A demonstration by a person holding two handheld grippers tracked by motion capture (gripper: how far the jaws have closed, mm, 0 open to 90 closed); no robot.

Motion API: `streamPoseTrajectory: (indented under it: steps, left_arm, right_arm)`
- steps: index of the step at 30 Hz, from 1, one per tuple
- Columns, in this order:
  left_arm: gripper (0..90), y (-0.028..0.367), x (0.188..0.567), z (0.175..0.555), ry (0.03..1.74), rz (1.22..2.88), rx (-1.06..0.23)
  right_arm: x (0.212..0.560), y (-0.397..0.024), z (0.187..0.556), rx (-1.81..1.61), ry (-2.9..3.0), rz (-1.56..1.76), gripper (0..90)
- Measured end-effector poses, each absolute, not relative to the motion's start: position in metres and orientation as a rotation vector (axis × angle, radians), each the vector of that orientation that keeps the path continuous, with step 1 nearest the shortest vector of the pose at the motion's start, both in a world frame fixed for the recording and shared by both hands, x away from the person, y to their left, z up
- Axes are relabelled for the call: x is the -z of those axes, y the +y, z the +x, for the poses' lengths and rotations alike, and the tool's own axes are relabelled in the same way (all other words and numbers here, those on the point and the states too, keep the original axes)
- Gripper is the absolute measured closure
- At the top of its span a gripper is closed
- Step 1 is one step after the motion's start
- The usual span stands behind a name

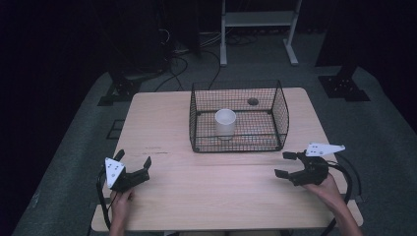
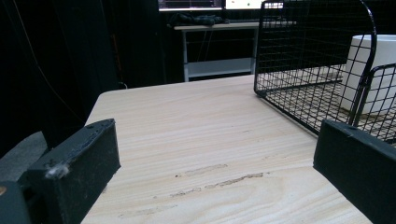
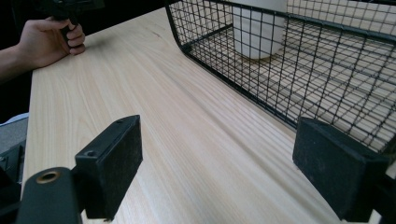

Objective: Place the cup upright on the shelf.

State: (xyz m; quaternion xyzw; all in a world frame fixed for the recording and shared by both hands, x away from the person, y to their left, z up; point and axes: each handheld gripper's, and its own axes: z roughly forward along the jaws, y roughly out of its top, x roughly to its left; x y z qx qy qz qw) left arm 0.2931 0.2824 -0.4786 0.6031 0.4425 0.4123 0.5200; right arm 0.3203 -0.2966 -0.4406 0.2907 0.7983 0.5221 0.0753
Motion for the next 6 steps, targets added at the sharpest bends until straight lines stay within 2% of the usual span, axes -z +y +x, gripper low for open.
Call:
streamPoseTrajectory:
  steps: [6]
  left_arm:
    - [0.0,0.283,0.479,0.293,1.062,1.444,-0.989]
  right_arm:
    - [0.449,-0.301,0.300,-1.598,2.312,0.887,14.0]
